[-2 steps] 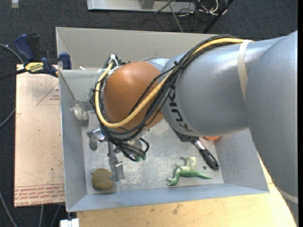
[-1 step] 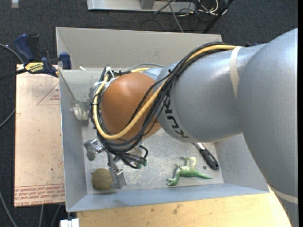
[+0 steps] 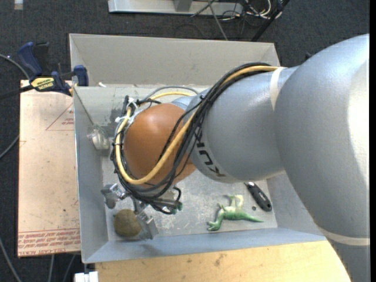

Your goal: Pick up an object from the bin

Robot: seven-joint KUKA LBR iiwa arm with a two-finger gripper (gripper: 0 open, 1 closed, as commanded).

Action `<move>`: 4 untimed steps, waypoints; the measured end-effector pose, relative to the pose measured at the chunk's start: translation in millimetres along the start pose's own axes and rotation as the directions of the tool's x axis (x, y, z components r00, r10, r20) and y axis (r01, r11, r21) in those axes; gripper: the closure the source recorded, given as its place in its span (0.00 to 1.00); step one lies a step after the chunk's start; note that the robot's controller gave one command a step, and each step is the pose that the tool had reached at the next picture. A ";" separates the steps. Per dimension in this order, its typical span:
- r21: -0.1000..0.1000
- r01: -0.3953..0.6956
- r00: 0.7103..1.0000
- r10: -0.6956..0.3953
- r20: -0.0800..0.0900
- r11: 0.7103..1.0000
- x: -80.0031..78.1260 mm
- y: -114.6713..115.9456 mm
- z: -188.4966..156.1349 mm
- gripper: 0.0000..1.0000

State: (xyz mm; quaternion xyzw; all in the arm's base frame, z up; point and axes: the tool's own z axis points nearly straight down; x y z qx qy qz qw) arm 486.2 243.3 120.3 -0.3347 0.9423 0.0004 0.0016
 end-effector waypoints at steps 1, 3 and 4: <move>-0.003 0.184 0.983 -0.184 -0.003 0.983 -5.6 4.7 38.3 1.00; -0.004 0.191 0.982 -0.191 -0.006 0.982 2.6 -2.0 -22.1 1.00; 0.002 0.210 0.978 -0.210 0.006 0.978 10.7 -12.1 -29.6 1.00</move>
Offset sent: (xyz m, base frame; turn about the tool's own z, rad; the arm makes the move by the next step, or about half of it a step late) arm 0.0000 0.0000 0.0000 0.0000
